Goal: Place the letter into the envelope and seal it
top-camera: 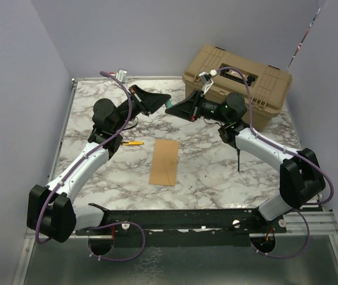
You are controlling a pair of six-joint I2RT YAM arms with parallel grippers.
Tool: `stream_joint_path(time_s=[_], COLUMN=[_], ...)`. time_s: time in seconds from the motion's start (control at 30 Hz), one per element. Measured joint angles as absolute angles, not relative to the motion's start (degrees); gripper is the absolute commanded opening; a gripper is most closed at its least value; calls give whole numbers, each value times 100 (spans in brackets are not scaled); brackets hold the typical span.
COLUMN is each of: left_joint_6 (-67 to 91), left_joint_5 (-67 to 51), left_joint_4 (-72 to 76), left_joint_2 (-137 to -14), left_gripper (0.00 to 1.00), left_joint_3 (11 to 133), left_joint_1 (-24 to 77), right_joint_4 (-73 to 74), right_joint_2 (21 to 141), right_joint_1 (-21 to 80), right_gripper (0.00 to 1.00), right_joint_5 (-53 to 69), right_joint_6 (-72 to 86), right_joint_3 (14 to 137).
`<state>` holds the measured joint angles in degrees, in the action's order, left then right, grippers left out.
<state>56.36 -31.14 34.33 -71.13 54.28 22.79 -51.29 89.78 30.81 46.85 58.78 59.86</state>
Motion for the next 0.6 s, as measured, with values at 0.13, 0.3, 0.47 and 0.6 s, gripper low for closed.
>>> stream_joint_path(time_s=[0.13,0.3,0.47,0.6], left_joint_6=[5487,5094,4945,4901], left_joint_5=[-2679,-1699,-1024,-622], left_joint_4=[3444,3374,2818,1905], left_joint_2=[-7113,-7133,-7330,-7430], left_gripper=[0,0,0,0], left_joint_3=[5347,5107,5076,5277], left_joint_1=[2174,2069,2027,2036], right_joint_4=[-3437,-1686,-1420,-1726], right_joint_2=[8890,9085,9529,9950], right_joint_1=[3326,3981,4685,5205], right_gripper=[1,0,1,12], right_joint_5=[3955,1992,-373,-1914], right_joint_6=[4303,2134,569,-239], right_joint_3=[6587,7371,7559,7561])
